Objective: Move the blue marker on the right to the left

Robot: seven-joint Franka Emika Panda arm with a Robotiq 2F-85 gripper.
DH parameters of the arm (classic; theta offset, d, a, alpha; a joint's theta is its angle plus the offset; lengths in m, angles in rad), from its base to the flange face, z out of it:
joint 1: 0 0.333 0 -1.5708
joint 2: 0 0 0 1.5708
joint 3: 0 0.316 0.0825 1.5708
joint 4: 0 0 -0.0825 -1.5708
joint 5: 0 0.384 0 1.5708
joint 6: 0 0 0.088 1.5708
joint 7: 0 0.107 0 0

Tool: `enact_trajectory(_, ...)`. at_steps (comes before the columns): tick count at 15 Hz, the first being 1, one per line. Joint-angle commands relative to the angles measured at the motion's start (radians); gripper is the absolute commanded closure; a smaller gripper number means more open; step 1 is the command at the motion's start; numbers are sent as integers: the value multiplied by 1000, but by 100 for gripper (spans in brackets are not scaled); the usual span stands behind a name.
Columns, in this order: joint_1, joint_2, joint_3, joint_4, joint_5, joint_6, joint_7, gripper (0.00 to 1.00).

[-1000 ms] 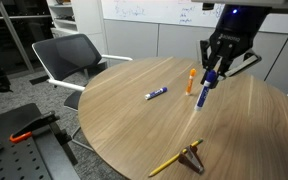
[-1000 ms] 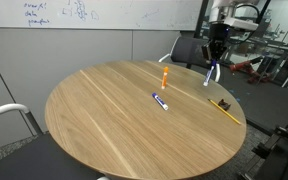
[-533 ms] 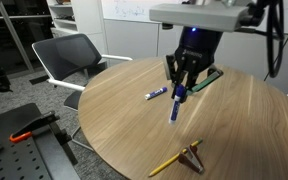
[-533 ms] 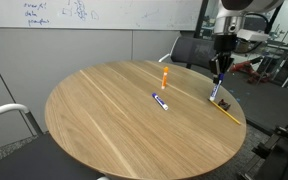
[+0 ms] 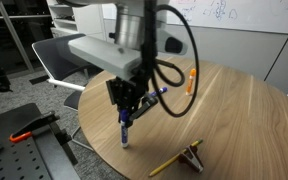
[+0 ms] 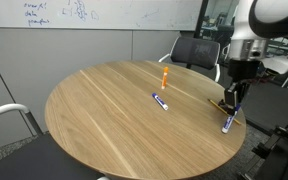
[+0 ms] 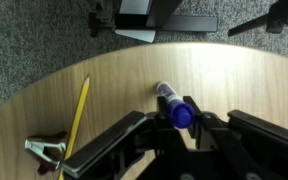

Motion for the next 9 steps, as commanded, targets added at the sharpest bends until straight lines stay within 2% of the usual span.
enact_trajectory(1, 17, -146, 10, -227, -13, 108, 32, 95)
enact_trajectory(5, 24, -227, 10, -344, -13, 166, 48, 95)
enact_trajectory(9, 23, -289, 9, -356, 0, 159, 69, 95)
